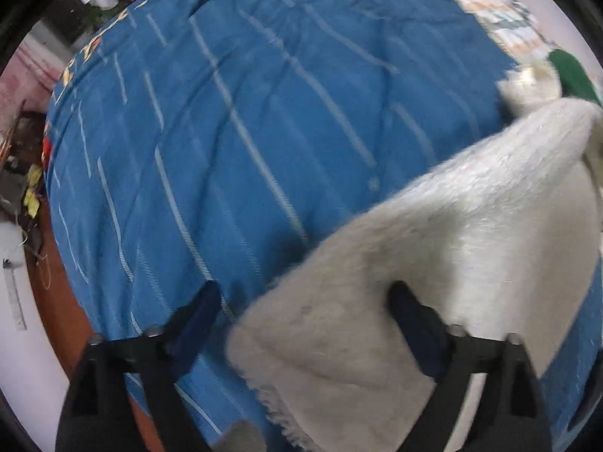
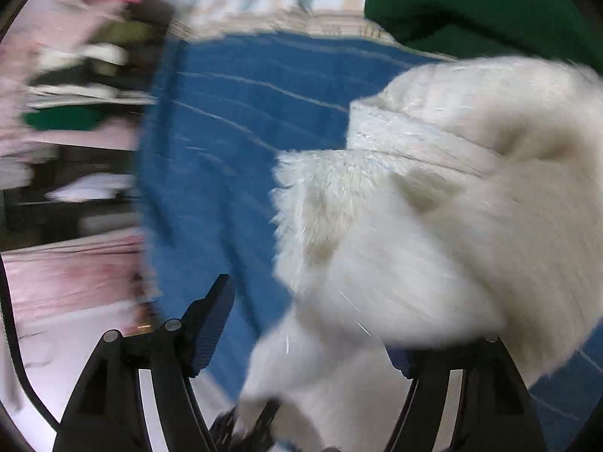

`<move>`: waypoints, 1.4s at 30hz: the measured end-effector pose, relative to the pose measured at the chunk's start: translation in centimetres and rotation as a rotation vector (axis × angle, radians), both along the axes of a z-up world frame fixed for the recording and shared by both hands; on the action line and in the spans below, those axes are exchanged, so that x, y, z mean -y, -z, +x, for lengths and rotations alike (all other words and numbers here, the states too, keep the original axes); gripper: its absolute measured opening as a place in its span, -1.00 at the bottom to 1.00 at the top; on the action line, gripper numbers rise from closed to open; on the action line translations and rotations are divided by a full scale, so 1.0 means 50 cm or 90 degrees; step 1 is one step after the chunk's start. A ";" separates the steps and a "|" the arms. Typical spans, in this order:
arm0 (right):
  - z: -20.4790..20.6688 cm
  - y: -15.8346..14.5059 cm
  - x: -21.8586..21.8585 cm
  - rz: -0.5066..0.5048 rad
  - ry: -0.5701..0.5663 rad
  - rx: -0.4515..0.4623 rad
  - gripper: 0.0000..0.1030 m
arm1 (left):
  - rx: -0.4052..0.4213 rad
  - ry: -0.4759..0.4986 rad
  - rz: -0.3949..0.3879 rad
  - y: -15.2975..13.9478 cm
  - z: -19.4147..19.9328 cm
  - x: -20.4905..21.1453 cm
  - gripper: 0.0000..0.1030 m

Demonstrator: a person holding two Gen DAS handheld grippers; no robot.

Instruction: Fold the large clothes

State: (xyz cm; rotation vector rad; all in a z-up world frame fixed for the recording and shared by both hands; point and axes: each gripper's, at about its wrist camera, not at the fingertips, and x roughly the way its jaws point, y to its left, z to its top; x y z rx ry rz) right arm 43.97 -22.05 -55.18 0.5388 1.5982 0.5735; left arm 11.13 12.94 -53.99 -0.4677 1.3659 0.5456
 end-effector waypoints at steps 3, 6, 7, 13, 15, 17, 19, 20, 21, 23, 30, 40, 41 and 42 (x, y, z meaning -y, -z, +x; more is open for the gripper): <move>-0.036 -0.048 0.160 -0.033 0.064 0.057 0.45 | -0.010 -0.017 -0.007 0.022 0.002 -0.005 0.91; -0.050 -0.021 0.287 -0.117 0.101 0.060 0.49 | -0.011 -0.021 0.009 0.029 0.008 0.001 0.94; -0.049 0.011 0.326 -0.133 0.112 0.045 0.49 | -0.013 -0.016 0.019 0.030 0.011 0.005 0.95; 0.008 0.188 0.371 -0.024 0.115 -0.016 0.52 | -0.022 -0.027 0.037 0.035 0.015 0.027 1.00; 0.030 0.210 0.355 0.023 0.129 -0.009 0.51 | -0.023 -0.017 0.053 0.035 0.019 0.030 1.00; 0.047 0.211 0.330 0.031 0.155 0.010 0.20 | -0.023 -0.004 0.075 0.032 0.024 0.043 1.00; 0.039 0.205 0.318 0.022 0.163 0.015 -0.27 | -0.024 0.001 0.088 0.029 0.029 0.049 1.00; 0.032 0.203 0.321 0.026 0.174 0.015 -0.40 | -0.024 0.004 0.091 0.026 0.034 0.049 1.00; 0.017 0.199 0.337 0.051 0.201 0.006 -0.43 | -0.025 0.008 0.095 0.021 0.036 0.049 1.00; -0.019 0.180 0.373 0.089 0.255 -0.009 -0.48 | -0.024 0.021 0.106 0.008 0.044 0.049 1.00; -0.268 0.068 0.519 0.054 0.411 -0.042 -0.49 | -0.012 0.097 0.126 -0.066 0.060 0.076 1.00; -0.646 0.036 0.740 -0.160 0.512 -0.198 -0.05 | -0.027 0.130 0.094 -0.108 0.007 0.162 1.00; -0.655 0.015 0.752 -0.175 0.513 -0.173 -0.05 | -0.031 0.128 0.099 -0.105 0.002 0.167 1.00; -0.660 -0.017 0.760 -0.192 0.510 -0.127 -0.05 | -0.034 0.129 0.102 -0.101 -0.001 0.173 1.00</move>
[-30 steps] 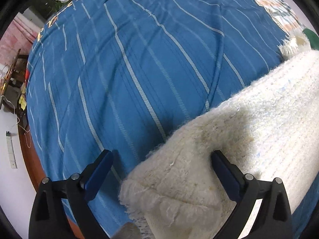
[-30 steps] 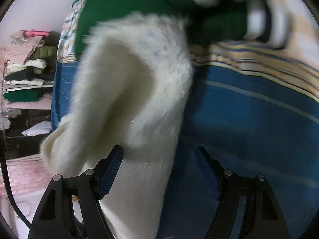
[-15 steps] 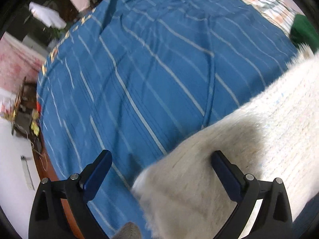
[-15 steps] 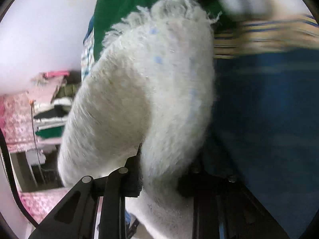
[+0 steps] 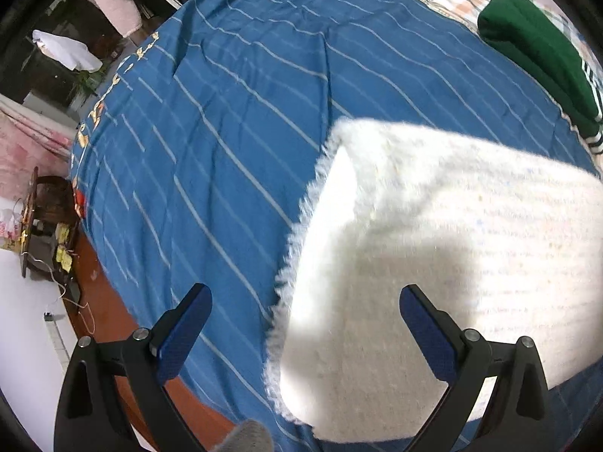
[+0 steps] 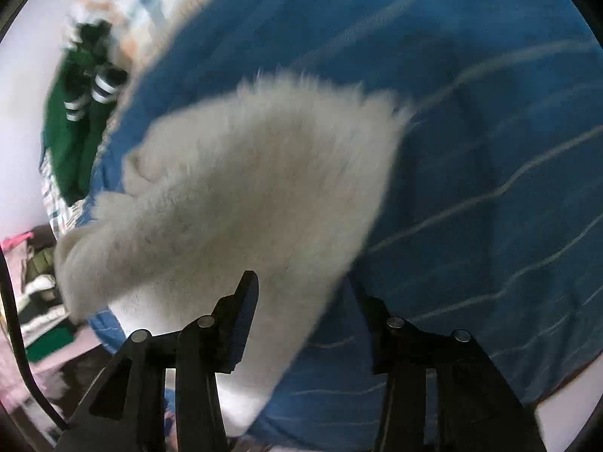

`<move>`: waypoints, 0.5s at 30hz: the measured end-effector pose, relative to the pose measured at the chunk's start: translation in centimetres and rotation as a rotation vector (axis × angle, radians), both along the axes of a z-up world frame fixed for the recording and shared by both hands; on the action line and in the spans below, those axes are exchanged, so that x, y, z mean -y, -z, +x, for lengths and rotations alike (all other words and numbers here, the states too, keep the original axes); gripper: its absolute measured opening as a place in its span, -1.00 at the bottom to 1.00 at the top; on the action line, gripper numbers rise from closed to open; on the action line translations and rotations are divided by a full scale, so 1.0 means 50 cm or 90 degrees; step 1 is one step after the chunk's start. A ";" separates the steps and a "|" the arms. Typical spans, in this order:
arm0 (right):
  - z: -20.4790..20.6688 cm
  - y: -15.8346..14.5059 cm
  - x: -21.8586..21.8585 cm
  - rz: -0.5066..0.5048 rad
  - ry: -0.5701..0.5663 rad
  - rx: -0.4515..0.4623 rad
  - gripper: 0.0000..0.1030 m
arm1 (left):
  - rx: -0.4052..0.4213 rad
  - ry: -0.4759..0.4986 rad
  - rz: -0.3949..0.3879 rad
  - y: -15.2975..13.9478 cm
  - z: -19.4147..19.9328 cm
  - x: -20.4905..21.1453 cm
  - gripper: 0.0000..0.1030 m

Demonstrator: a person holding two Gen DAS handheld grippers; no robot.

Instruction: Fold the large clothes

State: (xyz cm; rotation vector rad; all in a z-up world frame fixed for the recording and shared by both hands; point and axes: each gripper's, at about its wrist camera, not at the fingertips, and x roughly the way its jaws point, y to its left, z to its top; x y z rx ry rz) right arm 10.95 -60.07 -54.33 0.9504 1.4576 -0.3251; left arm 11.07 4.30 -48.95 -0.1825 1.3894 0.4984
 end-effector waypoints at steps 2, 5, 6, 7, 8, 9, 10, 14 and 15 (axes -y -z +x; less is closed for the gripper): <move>-0.008 -0.068 -0.016 -0.109 -0.057 0.032 -0.05 | -0.004 0.005 0.009 0.008 0.000 0.017 1.00; 0.012 -0.092 -0.063 -0.085 -0.198 0.068 -0.05 | 0.005 0.018 0.039 0.023 0.009 0.029 1.00; 0.036 -0.093 -0.090 -0.063 -0.247 0.070 -0.06 | 0.003 0.024 0.053 0.032 0.014 0.030 1.00; 0.068 -0.089 -0.132 -0.034 -0.304 0.068 -0.06 | -0.004 0.026 0.062 0.044 0.020 0.029 1.00; 0.107 -0.080 -0.177 -0.016 -0.361 0.060 -0.06 | -0.007 0.026 0.067 0.052 0.023 0.029 1.00; 0.130 -0.070 -0.200 -0.008 -0.387 0.063 -0.07 | -0.010 0.022 0.073 0.060 0.026 0.025 1.00; 0.176 -0.062 -0.226 -0.014 -0.412 0.092 -0.08 | -0.017 0.015 0.075 0.071 0.029 0.019 1.00; 0.311 -0.019 -0.227 -0.069 -0.343 0.132 -0.37 | -0.019 -0.007 0.059 0.100 0.026 -0.009 1.00; 0.339 0.005 -0.220 -0.086 -0.331 0.126 -0.46 | -0.015 -0.010 0.046 0.103 0.023 -0.012 1.00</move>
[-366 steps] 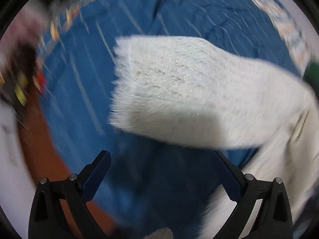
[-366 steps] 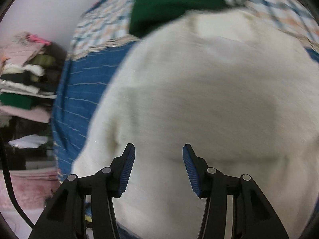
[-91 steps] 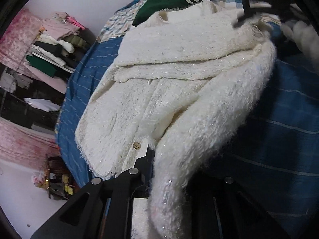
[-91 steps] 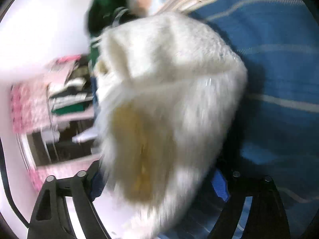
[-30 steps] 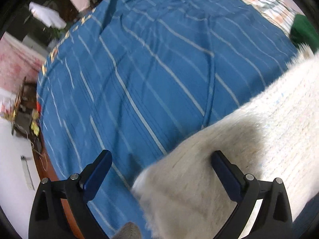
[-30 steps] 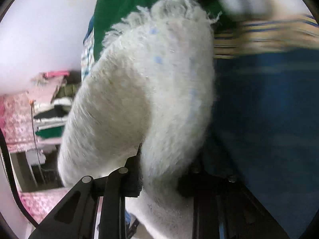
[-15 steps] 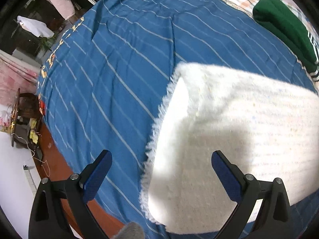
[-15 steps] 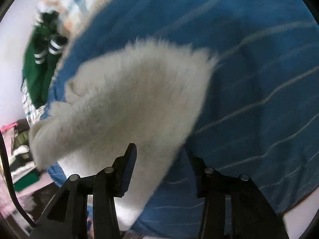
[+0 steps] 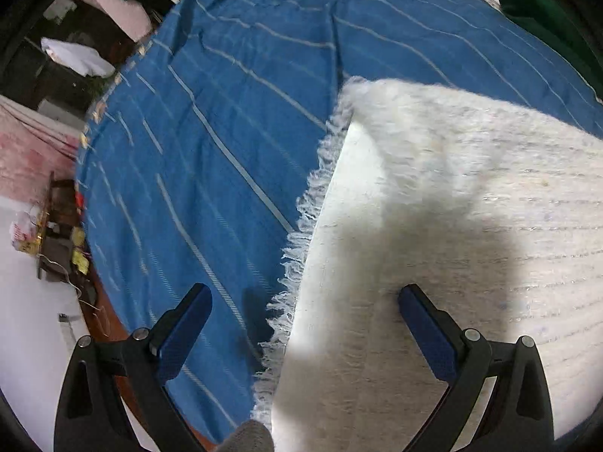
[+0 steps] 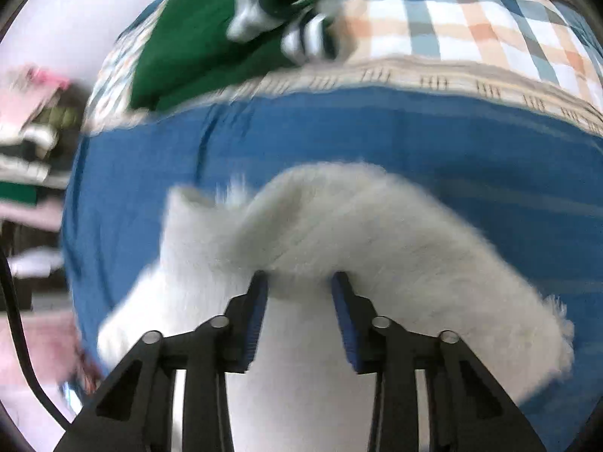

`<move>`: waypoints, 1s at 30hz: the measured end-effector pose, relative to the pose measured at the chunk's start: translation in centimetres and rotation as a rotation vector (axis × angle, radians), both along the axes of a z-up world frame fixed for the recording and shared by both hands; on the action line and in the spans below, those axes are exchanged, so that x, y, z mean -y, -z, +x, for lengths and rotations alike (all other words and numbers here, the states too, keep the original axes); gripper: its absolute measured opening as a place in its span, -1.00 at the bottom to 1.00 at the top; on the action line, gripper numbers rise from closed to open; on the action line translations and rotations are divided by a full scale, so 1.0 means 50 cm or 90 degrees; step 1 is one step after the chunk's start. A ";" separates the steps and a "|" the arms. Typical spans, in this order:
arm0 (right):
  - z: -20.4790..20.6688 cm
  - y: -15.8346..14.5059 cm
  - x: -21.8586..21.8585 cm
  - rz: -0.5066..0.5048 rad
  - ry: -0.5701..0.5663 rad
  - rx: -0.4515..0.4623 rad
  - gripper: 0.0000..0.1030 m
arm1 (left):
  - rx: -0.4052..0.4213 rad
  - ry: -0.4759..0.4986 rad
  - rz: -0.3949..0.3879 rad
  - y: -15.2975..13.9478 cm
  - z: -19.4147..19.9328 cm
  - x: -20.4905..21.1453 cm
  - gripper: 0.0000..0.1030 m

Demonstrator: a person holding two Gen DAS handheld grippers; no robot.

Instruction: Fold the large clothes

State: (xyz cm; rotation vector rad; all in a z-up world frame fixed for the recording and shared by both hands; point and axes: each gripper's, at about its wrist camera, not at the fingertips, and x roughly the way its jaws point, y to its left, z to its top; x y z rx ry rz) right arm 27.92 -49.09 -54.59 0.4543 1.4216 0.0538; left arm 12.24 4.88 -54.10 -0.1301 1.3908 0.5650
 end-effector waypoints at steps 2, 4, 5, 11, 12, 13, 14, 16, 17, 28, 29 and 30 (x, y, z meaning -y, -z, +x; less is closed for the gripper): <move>0.057 0.072 0.014 0.016 0.017 -0.053 -0.58 | 0.002 -0.002 -0.003 0.000 -0.005 0.002 1.00; 0.081 0.076 0.032 0.030 0.018 -0.081 -0.59 | -0.004 0.003 0.002 -0.006 -0.006 0.007 1.00; 0.076 0.061 0.039 0.025 0.009 -0.087 -0.56 | -0.005 0.002 0.004 -0.012 -0.008 0.010 1.00; 0.055 -0.064 0.012 0.023 -0.073 -0.037 -0.53 | 0.010 0.001 0.017 -0.032 -0.016 0.023 1.00; 0.051 -0.064 -0.007 0.035 -0.094 -0.039 -0.53 | 0.008 -0.002 0.010 -0.021 -0.014 0.023 1.00; 0.054 -0.052 -0.026 0.038 -0.109 -0.043 -0.53 | 0.003 -0.006 -0.001 -0.003 -0.010 0.021 1.00; 0.061 -0.035 -0.042 0.033 -0.115 -0.054 -0.53 | 0.003 -0.009 -0.009 0.018 -0.007 0.018 1.00; 0.084 0.033 -0.097 0.020 -0.123 -0.093 -0.54 | 0.025 -0.016 -0.031 0.043 -0.004 0.009 1.00; 0.096 0.066 -0.111 0.009 -0.121 -0.113 -0.55 | 0.043 -0.027 -0.047 0.046 -0.003 0.000 1.00; 0.145 -0.027 -0.180 -0.065 -0.229 -0.111 -0.54 | 0.129 -0.097 -0.125 -0.035 0.000 -0.077 1.00; 0.129 -0.051 -0.177 -0.053 -0.231 -0.097 -0.54 | 0.125 -0.087 -0.096 -0.059 0.005 -0.067 1.00; 0.110 -0.068 -0.173 -0.040 -0.230 -0.094 -0.54 | 0.124 -0.079 -0.070 -0.082 0.008 -0.055 1.00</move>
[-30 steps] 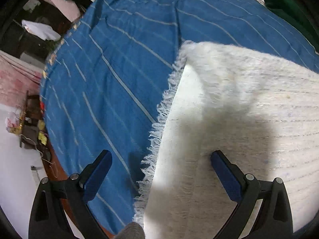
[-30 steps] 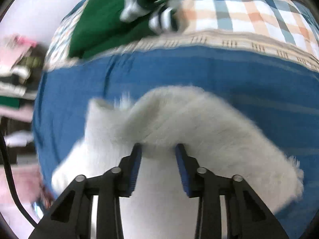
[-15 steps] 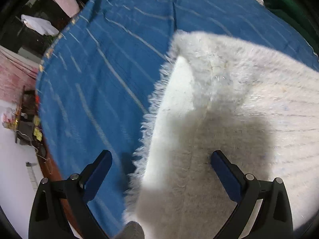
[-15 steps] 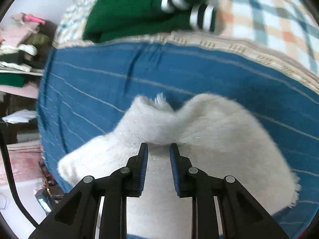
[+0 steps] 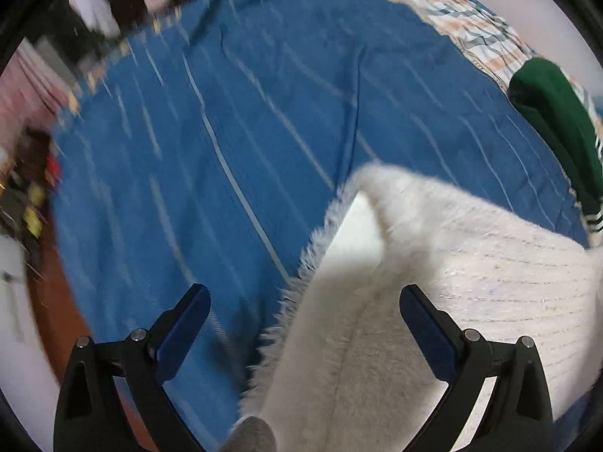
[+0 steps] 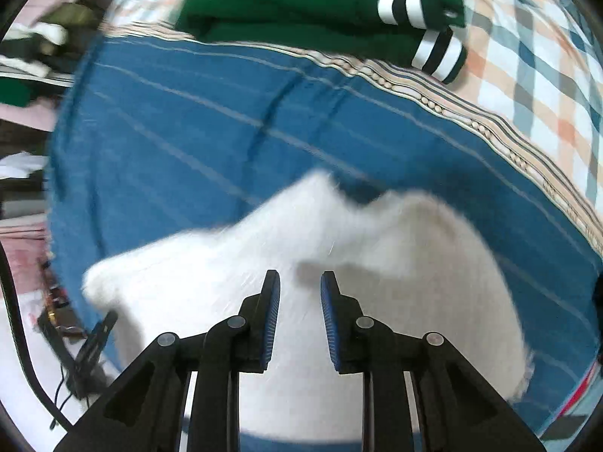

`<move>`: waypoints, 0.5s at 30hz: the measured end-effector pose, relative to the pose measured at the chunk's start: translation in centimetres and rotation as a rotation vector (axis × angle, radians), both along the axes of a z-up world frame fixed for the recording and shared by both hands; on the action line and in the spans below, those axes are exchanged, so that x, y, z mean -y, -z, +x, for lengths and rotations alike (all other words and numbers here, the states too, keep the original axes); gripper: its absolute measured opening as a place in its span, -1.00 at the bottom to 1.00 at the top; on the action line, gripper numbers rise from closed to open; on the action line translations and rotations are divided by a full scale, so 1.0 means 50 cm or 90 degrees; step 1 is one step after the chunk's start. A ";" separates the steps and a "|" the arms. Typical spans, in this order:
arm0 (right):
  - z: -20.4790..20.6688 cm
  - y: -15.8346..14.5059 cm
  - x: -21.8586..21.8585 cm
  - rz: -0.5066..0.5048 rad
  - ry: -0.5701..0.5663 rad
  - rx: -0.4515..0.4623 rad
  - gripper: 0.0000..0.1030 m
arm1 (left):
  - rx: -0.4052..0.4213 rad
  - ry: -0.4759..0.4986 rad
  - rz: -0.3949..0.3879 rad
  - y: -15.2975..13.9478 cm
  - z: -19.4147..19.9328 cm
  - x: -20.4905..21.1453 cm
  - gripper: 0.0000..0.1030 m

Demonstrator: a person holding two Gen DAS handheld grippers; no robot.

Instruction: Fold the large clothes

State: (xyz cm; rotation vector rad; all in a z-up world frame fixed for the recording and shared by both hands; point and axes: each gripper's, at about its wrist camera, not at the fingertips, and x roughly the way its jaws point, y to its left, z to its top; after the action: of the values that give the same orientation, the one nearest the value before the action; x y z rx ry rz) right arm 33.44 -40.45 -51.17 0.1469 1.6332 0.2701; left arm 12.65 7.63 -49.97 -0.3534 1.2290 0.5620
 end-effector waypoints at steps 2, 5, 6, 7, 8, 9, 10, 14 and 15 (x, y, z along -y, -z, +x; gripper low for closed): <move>-0.038 0.011 0.003 0.013 -0.001 -0.037 -0.54 | 0.007 0.009 0.016 -0.028 0.006 0.022 1.00; -0.073 0.125 -0.015 -0.040 -0.020 -0.111 -0.55 | -0.001 0.035 0.016 -0.049 0.019 0.079 1.00; -0.077 0.176 -0.021 -0.053 -0.022 -0.119 -0.56 | -0.006 0.048 0.021 -0.053 0.024 0.104 1.00; -0.073 0.190 -0.020 -0.052 -0.011 -0.117 -0.56 | -0.007 0.061 0.025 -0.055 0.031 0.127 1.00; -0.064 0.191 -0.021 -0.055 -0.002 -0.128 -0.56 | -0.012 0.078 0.029 -0.060 0.045 0.147 1.00; -0.060 0.190 -0.020 -0.057 -0.007 -0.136 -0.57 | -0.016 0.090 0.032 -0.061 0.055 0.168 1.00; -0.055 0.187 -0.017 -0.050 -0.016 -0.146 -0.57 | -0.014 0.106 0.025 -0.064 0.068 0.202 1.00; -0.071 0.095 0.064 0.050 0.024 -0.094 -0.42 | -0.004 0.158 -0.029 -0.058 0.118 0.319 1.00; -0.086 0.062 0.104 0.070 0.053 -0.065 -0.29 | -0.005 0.174 -0.038 -0.046 0.131 0.345 1.00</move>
State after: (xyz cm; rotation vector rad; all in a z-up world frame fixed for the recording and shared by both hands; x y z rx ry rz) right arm 29.15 -45.65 -54.29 0.3160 1.7100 0.2919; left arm 19.20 -9.62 -47.66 -0.2285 1.2784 0.2915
